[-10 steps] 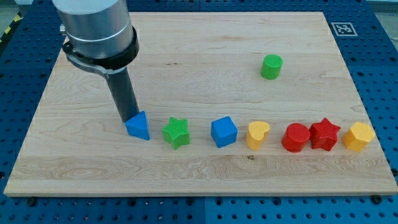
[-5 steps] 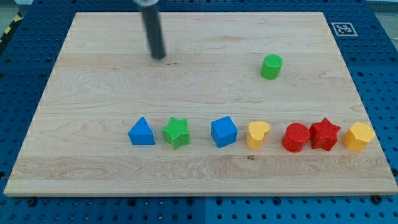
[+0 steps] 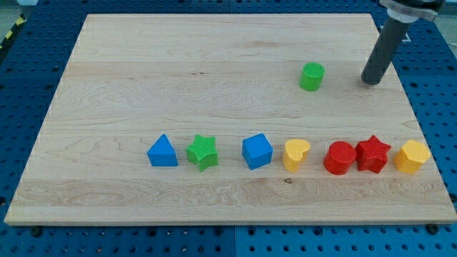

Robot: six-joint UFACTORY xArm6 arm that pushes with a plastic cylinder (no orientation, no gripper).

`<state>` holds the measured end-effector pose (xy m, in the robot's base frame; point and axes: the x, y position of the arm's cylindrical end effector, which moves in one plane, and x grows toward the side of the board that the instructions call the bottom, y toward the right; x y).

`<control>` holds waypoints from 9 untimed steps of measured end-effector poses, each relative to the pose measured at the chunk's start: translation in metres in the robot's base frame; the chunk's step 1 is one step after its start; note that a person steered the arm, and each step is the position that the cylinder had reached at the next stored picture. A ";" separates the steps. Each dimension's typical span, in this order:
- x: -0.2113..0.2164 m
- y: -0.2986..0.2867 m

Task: Slide the green circle towards bottom left

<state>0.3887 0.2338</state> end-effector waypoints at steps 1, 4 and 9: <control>0.000 -0.028; -0.018 -0.128; -0.023 -0.228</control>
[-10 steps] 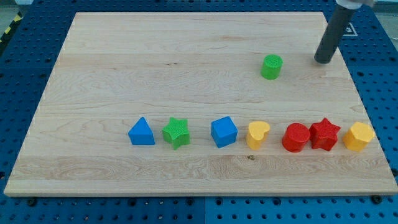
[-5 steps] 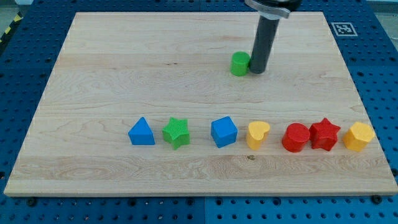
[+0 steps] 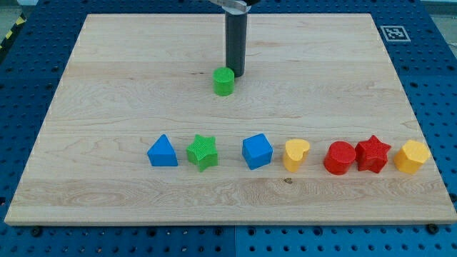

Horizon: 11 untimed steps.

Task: Slide the green circle towards bottom left

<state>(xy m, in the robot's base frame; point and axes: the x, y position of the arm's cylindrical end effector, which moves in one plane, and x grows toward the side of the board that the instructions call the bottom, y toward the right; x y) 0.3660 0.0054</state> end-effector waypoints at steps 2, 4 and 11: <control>0.039 -0.004; 0.057 -0.046; 0.109 -0.139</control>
